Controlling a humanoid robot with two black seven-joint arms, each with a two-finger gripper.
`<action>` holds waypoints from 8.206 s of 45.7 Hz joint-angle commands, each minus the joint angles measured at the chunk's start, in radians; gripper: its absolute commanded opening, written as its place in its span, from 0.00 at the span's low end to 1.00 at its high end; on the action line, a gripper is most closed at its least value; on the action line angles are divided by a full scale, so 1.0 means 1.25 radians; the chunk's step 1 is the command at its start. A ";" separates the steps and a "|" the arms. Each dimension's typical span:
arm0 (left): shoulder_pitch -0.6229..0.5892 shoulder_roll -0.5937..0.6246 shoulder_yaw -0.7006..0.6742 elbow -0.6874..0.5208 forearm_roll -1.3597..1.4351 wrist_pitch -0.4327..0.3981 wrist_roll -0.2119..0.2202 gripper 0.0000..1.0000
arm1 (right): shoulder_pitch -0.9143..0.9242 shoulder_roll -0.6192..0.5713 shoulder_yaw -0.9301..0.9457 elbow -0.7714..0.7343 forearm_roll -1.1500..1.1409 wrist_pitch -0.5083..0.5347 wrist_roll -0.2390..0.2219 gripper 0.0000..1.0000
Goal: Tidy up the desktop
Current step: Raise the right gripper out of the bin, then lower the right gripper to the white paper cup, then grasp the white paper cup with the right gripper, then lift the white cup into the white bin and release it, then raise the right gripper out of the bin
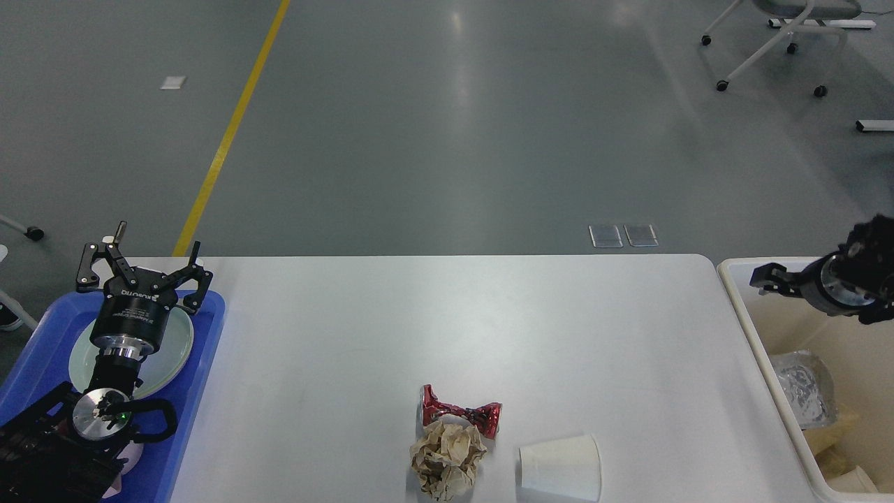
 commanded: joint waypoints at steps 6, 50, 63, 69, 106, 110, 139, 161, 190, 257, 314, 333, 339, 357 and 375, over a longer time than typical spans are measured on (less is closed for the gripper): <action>0.000 0.000 0.000 0.000 0.000 0.000 0.000 0.98 | 0.346 0.137 -0.135 0.104 0.003 0.358 0.000 1.00; 0.000 0.000 0.000 0.000 0.000 0.000 0.000 0.98 | 1.141 0.249 -0.415 0.766 0.380 0.418 -0.001 1.00; 0.000 0.000 0.000 0.000 0.000 0.000 0.000 0.98 | 0.982 0.266 -0.354 0.749 0.468 0.418 0.009 1.00; 0.000 0.000 0.000 0.000 0.000 0.000 0.000 0.98 | 0.840 0.289 -0.317 0.749 0.483 0.307 0.008 1.00; 0.000 0.000 0.000 0.000 0.000 0.000 0.000 0.98 | 0.389 0.292 -0.165 0.847 1.212 -0.499 0.006 1.00; 0.000 0.000 0.000 0.000 0.000 0.000 0.000 0.98 | 0.324 0.292 -0.105 0.843 1.209 -0.498 0.006 1.00; 0.000 0.000 0.000 0.000 0.000 0.000 0.000 0.98 | -0.010 0.361 -0.010 0.532 1.209 -0.502 0.013 1.00; 0.000 0.000 0.000 0.000 0.000 0.000 0.000 0.98 | -0.034 0.367 -0.025 0.490 1.204 -0.512 0.008 0.63; 0.000 0.000 0.000 0.000 0.000 0.000 0.000 0.98 | -0.016 0.358 -0.049 0.483 1.199 -0.510 0.000 0.00; 0.000 0.000 0.000 0.000 0.000 0.000 0.000 0.98 | 0.923 0.245 -0.443 0.841 0.536 0.160 -0.007 0.00; 0.001 0.000 0.001 0.000 0.000 0.000 -0.001 0.98 | -0.595 0.177 -0.112 -0.466 0.360 -0.419 -0.001 0.00; 0.001 0.000 0.001 0.000 0.000 0.000 -0.001 0.98 | -0.622 0.184 -0.113 -0.460 0.364 -0.568 -0.001 1.00; 0.000 0.000 0.001 0.000 0.000 0.000 -0.001 0.98 | -0.622 0.185 -0.113 -0.458 0.364 -0.569 -0.002 1.00; 0.000 0.000 0.000 0.000 0.000 0.000 -0.001 0.98 | -0.590 0.180 -0.114 -0.439 0.350 -0.543 0.000 1.00; 0.000 0.000 0.000 0.000 0.000 0.000 -0.001 0.98 | -0.350 0.083 -0.116 -0.204 0.226 -0.378 -0.006 1.00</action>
